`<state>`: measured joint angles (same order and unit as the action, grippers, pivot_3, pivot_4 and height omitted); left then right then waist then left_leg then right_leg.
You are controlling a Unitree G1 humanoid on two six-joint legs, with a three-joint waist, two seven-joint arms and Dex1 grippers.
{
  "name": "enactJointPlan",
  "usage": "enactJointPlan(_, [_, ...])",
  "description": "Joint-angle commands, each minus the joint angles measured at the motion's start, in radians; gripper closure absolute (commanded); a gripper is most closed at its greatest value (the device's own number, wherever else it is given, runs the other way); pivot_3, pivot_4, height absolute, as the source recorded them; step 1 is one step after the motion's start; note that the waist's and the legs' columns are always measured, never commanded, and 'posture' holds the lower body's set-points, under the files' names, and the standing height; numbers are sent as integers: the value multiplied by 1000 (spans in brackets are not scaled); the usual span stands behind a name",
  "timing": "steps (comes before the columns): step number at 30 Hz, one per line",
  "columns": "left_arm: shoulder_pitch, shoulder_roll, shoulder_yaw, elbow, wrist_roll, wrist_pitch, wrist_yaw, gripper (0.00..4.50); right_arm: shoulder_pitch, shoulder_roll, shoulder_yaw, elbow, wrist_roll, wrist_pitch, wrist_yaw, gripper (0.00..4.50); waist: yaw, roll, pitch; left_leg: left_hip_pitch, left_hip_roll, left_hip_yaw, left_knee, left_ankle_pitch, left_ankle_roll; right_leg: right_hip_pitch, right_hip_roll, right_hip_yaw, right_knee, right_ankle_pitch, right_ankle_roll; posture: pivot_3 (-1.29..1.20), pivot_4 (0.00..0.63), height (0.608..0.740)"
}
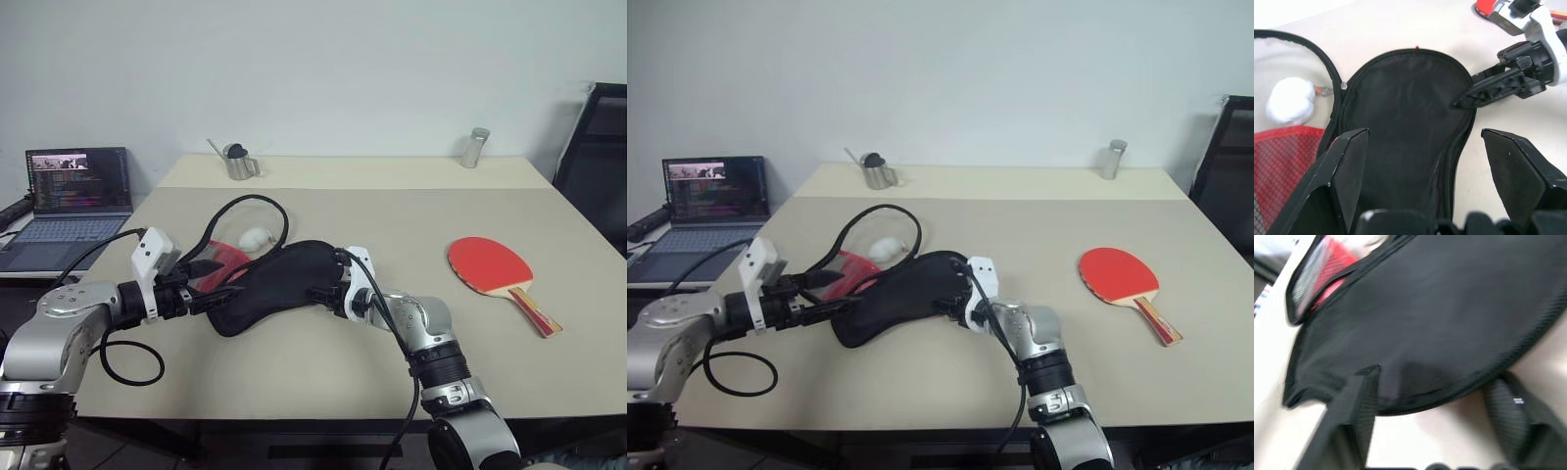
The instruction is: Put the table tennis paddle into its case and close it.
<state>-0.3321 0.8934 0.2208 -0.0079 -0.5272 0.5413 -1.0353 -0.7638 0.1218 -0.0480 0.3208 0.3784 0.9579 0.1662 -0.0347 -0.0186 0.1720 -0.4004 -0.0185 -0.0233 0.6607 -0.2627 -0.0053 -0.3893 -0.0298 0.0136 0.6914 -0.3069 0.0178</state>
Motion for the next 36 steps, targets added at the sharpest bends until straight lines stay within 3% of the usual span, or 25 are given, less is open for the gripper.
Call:
enactJointPlan(1, [-11,-2,1,-29,2,-6,1,470,-46,42,-52,-12,41,7,-27,2828,0,0,0,0,0,0,0,0,0,0,0,0,0,0,0,0,150,740])
enactJointPlan(6, [14,-10,-3,-54,2,-8,7,470,-74,-20,-110,-4,64,38,-33,4480,-1,0,0,0,0,0,0,0,0,0,0,0,0,0,0,0,150,740])
enactJointPlan(10, [20,-18,-7,-72,-1,-3,13,470,-134,-115,-142,53,67,51,8,4480,1,0,0,0,0,0,0,0,0,0,0,0,0,0,0,0,150,740])
enactJointPlan(20, [-19,-50,-53,-99,-1,-1,13,470,-301,-362,-68,359,-23,-9,218,4480,-3,0,0,-1,0,1,-1,0,0,0,0,1,-1,0,0,0,150,740])
enactJointPlan(26, [-34,-55,-67,-95,1,-5,14,470,-398,-423,14,549,-127,-145,333,4480,-11,0,1,-1,0,1,-1,0,0,0,0,1,-2,0,0,0,150,740])
enactJointPlan(36, [-40,-63,-78,-86,10,-12,18,470,-549,-446,13,850,-249,-417,294,4480,-16,0,1,-1,0,2,-1,0,0,0,0,1,-2,0,0,0,150,740])
